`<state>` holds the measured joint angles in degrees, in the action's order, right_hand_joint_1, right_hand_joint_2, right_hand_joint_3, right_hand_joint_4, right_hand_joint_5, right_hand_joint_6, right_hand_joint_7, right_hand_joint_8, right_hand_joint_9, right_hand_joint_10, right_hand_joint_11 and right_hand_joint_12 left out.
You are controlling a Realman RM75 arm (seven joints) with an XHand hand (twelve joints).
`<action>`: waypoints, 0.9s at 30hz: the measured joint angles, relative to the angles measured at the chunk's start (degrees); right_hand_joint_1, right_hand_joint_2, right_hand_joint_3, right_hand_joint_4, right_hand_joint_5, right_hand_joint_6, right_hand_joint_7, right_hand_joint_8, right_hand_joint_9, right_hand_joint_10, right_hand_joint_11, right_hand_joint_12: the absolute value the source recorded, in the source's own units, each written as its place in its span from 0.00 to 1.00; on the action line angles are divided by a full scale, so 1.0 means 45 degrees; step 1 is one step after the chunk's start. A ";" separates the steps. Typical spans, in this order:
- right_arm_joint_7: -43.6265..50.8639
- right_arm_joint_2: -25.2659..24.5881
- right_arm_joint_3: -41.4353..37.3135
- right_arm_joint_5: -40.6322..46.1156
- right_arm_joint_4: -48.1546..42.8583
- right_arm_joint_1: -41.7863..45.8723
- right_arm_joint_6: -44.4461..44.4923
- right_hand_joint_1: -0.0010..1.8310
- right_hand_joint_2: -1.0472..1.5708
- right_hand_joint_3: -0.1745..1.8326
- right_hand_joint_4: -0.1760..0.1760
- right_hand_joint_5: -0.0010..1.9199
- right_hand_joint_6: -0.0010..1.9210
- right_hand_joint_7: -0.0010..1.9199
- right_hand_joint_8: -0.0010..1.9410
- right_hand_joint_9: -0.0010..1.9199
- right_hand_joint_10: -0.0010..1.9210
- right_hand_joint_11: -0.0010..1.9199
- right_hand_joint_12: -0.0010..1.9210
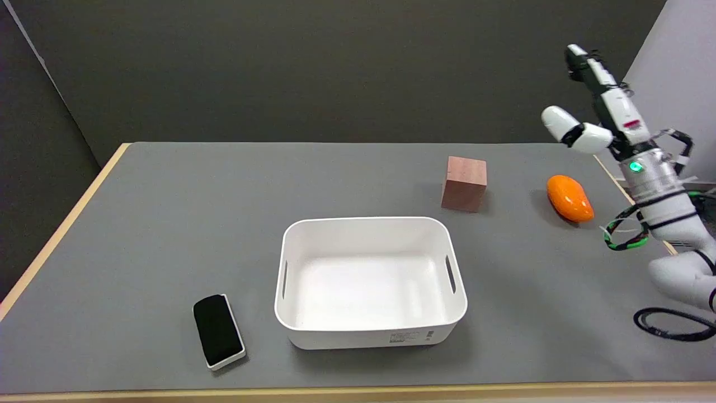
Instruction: Pick up wooden cube.
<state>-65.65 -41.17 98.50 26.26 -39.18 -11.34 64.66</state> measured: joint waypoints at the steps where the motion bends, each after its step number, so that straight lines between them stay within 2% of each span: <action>1: -0.0145 0.0047 0.0043 -0.0400 -0.0032 -0.0172 -0.0249 0.19 0.60 0.54 0.38 0.00 0.06 0.00 0.06 0.00 0.17 0.00 0.40; 4: -0.0516 0.0138 0.0204 -0.1382 -0.0100 -0.0606 -0.0990 0.18 0.61 0.50 0.43 0.00 0.02 0.00 0.00 0.00 0.10 0.00 0.37; 6: -0.0767 0.0177 0.0415 -0.2093 -0.0130 -0.0974 -0.1630 0.20 0.59 0.53 0.52 0.00 0.00 0.00 0.00 0.00 0.03 0.00 0.30; 8: -0.0962 0.0181 0.0679 -0.2727 -0.0114 -0.1361 -0.2233 0.22 0.59 0.54 0.53 0.00 0.00 0.00 0.00 0.00 0.01 0.00 0.27; 10: -0.1135 0.0134 0.0953 -0.3352 -0.0006 -0.1755 -0.2846 0.23 0.60 0.47 0.57 0.00 0.00 0.00 0.00 0.00 0.00 0.00 0.25; 23: -0.1753 -0.0421 0.2252 -0.6180 0.0263 -0.3410 -0.6582 0.22 0.60 0.46 0.61 0.00 0.00 0.00 0.00 0.00 0.00 0.00 0.23; 27: -0.1846 -0.0430 0.2497 -0.6689 -0.0174 -0.3535 -0.7544 0.21 0.58 0.51 0.60 0.00 0.00 0.00 0.00 0.00 0.00 0.00 0.24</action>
<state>-73.96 -43.11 109.74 -3.84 -39.96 -27.25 30.71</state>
